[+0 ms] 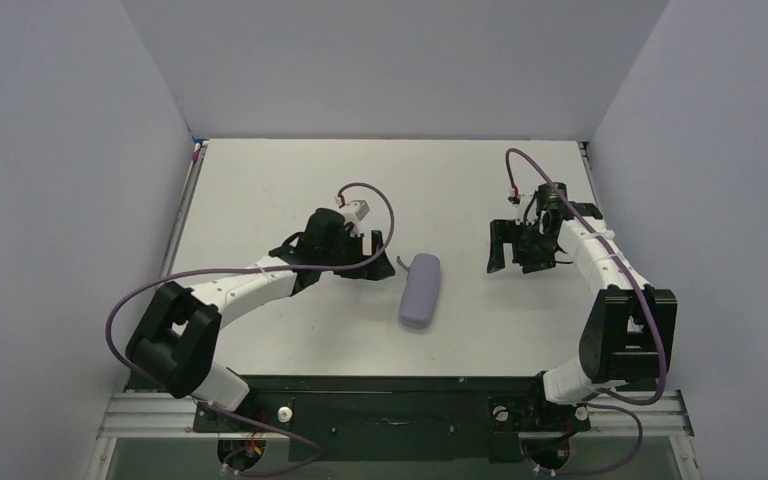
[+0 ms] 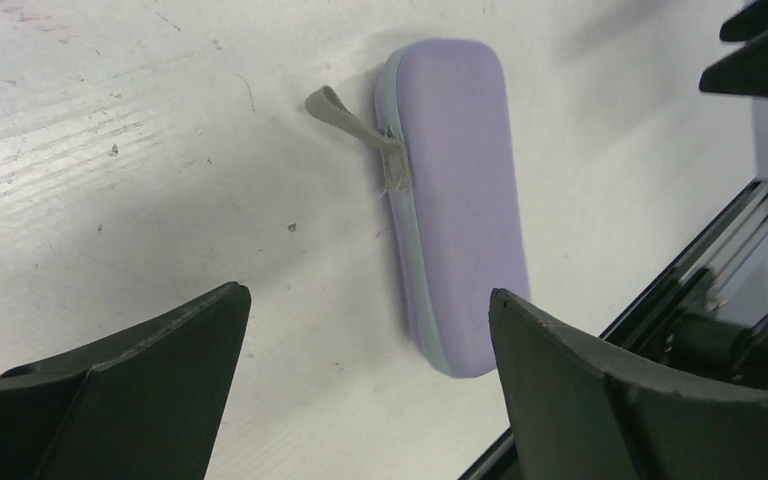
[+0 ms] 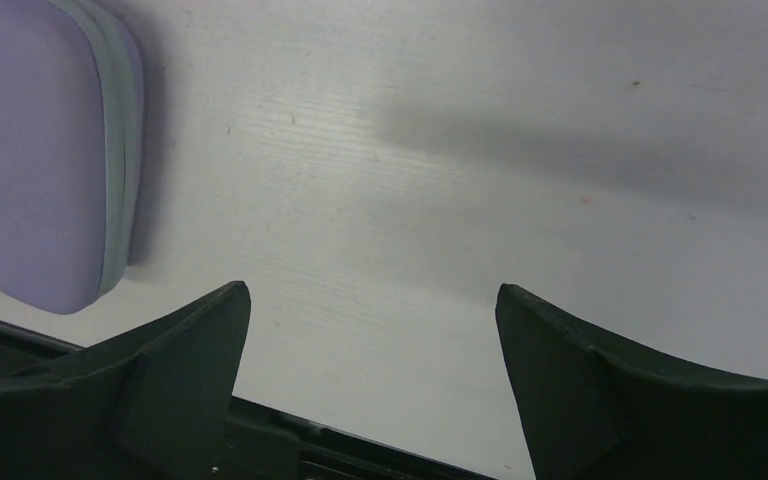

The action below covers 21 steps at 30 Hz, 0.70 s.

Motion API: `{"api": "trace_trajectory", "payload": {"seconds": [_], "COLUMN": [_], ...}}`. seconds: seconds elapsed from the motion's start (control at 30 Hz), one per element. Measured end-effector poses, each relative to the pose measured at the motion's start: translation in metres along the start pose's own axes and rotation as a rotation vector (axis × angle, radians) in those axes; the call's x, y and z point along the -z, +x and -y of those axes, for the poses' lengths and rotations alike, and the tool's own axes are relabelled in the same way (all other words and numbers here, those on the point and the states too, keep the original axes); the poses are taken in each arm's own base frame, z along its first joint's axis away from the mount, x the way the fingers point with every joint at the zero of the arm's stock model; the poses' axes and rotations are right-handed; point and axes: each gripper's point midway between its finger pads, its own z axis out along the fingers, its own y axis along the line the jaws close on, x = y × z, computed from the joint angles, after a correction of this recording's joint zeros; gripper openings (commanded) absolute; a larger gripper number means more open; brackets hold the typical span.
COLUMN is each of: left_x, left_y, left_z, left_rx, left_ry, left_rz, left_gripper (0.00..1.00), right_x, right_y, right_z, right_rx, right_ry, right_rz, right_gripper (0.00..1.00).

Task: Open the umbrella

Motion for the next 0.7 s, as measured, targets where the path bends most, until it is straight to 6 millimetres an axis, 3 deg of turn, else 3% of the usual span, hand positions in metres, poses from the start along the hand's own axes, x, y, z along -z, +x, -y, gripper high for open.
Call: {"api": "trace_trajectory", "payload": {"seconds": [0.13,0.2,0.4,0.7], "left_x": [-0.001,-0.01,-0.039,-0.059], "left_y": [0.019,0.035,0.087,0.097], "left_z": [-0.011,-0.015,-0.016,0.027], "left_rx": [-0.119,-0.166,-0.234,-0.288], "left_ry": [0.021,0.023,0.04,0.192], "left_rz": [-0.025,-0.072,-0.221,-0.207], "left_gripper": [0.49,0.44,0.39,0.43], "right_x": [-0.015,-0.02,-0.022,-0.023], "right_y": [0.015,0.022,0.029,0.037], "right_z": [-0.016,-0.02,-0.023,-0.023], "right_rx": [-0.029,-0.04,-0.05,-0.054], "right_ry": [-0.063,-0.083,-0.103,-0.108], "right_rz": [-0.059,-0.084,-0.104,-0.13], "right_gripper": [0.89,0.9,0.91,0.91]}}
